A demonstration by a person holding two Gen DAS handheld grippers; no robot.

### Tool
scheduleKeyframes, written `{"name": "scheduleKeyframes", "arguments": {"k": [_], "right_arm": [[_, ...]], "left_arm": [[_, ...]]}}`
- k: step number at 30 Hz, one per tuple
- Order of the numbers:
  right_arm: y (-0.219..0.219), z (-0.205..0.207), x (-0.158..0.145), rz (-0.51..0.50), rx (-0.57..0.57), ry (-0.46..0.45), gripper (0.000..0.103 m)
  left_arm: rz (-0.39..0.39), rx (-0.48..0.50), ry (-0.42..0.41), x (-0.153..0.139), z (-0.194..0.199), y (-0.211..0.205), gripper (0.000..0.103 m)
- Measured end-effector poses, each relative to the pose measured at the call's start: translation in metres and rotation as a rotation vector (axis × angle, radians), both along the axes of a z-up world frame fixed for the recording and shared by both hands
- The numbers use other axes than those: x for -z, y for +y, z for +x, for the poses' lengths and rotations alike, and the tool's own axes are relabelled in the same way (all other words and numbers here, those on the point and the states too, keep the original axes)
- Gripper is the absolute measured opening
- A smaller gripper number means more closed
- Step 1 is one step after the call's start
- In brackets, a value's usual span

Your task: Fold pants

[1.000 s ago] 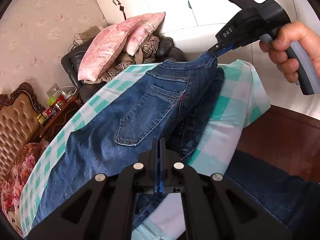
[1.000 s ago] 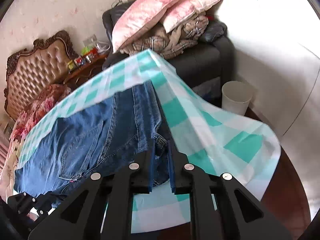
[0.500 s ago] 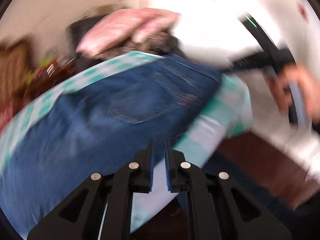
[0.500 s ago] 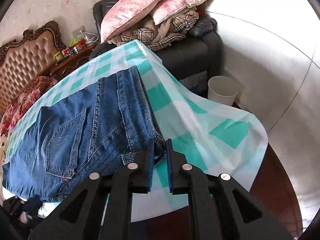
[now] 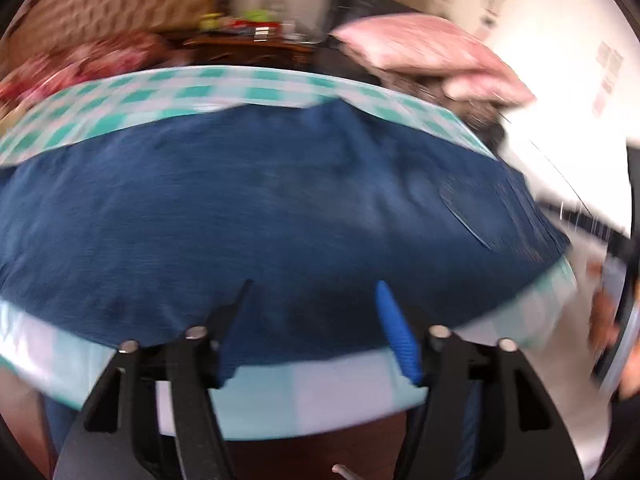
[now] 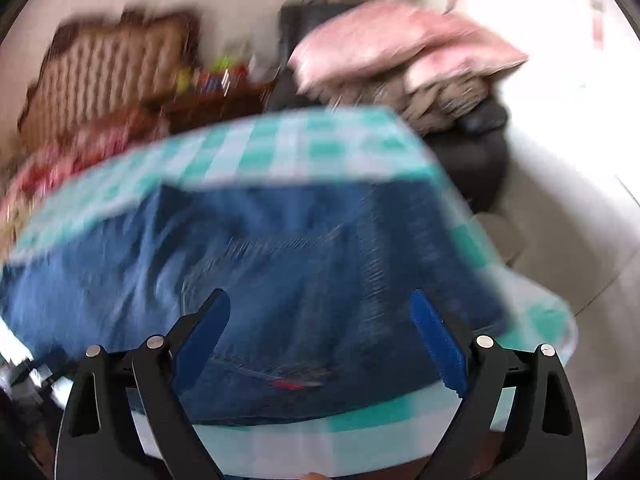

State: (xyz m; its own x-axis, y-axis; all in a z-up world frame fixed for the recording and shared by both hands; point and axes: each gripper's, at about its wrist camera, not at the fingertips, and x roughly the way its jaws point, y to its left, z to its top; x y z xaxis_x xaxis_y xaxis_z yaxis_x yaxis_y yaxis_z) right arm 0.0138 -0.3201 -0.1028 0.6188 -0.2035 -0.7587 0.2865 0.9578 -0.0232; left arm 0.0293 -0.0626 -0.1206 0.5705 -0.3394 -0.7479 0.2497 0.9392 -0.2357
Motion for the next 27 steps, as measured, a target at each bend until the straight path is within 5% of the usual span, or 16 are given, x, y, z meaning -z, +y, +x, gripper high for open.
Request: {"name": "scheduleKeyframes", "arguments": {"k": [5,7,9,13,19,22,27], "right_arm": [[0.016,0.017,0.032,-0.06,0.042,0.12,0.088],[0.019,0.016,0.037,-0.081,0.047,0.116,0.089],[0.013,0.013,0.041,-0.032,0.057,0.114,0.092],[0.013,0.012,0.046,-0.01,0.029,0.116,0.096],[0.016,0.019,0.046,-0.002,0.044,0.134,0.098],[0.017,0.02,0.046,-0.004,0.046,0.138,0.098],[0.015,0.022,0.047,-0.003,0.046,0.139,0.098]], "left_arm": [[0.063,-0.184,-0.075,-0.02,0.014,0.039,0.102],[0.106,-0.216,-0.169,-0.027,0.018,0.055,0.101],[0.163,-0.213,-0.187,-0.028,0.029,0.068,0.101],[0.143,-0.162,-0.18,-0.034,0.065,0.079,0.099],[0.112,-0.085,-0.059,-0.019,0.155,0.062,0.069],[0.142,-0.093,0.049,0.007,0.186,0.059,0.041],[0.177,-0.222,0.044,0.015,0.206,0.084,0.04]]}}
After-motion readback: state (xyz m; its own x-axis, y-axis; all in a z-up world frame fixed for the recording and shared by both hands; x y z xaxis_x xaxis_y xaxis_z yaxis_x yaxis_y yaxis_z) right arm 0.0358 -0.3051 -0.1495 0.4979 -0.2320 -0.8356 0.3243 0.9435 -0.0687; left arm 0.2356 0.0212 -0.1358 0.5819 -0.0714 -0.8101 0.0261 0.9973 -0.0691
